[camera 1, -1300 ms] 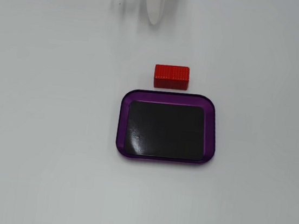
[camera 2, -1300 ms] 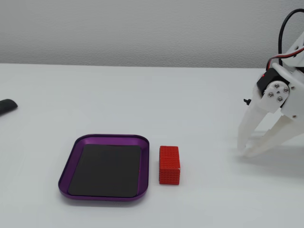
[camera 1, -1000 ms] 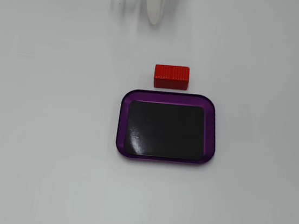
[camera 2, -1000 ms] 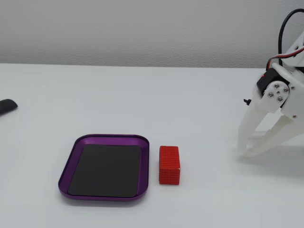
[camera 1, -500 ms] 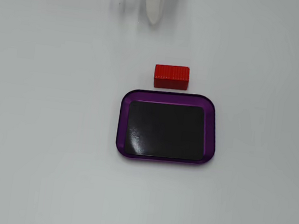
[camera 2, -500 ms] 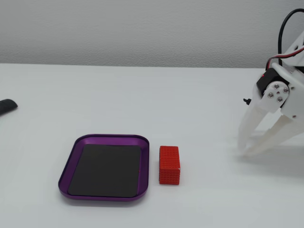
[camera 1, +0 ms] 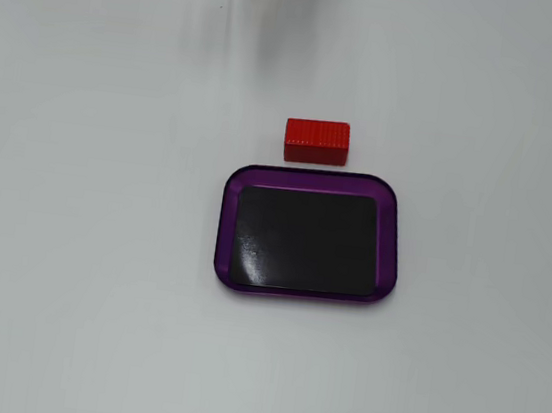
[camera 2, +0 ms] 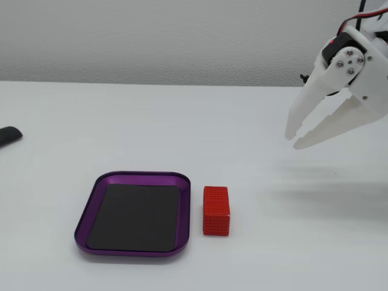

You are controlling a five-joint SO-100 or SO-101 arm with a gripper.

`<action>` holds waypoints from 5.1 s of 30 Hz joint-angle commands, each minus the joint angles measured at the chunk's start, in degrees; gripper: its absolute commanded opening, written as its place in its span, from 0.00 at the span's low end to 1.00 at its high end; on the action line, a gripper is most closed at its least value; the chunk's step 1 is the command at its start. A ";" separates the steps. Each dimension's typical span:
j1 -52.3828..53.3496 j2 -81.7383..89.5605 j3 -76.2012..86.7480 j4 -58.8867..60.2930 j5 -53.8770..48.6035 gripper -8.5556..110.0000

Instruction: Pick up the cube and place it in the box.

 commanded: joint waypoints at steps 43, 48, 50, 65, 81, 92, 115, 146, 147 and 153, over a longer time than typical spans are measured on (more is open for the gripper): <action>-14.33 -61.00 -38.58 -6.59 8.53 0.30; -14.33 -60.29 -35.51 -7.03 8.00 0.30; -14.33 -60.64 -35.42 -6.68 7.91 0.30; -14.33 -61.17 -35.33 -9.23 7.65 0.30; -14.33 -61.26 -33.75 -12.13 6.59 0.20; -14.33 -61.08 -34.01 -11.60 6.68 0.09; -14.24 -47.99 -47.55 -10.81 -3.08 0.07; -9.05 -76.29 -55.37 -33.49 -3.78 0.07; -9.14 -75.76 -55.28 -33.13 -3.87 0.08; -9.58 -72.42 -55.11 -26.28 -3.78 0.13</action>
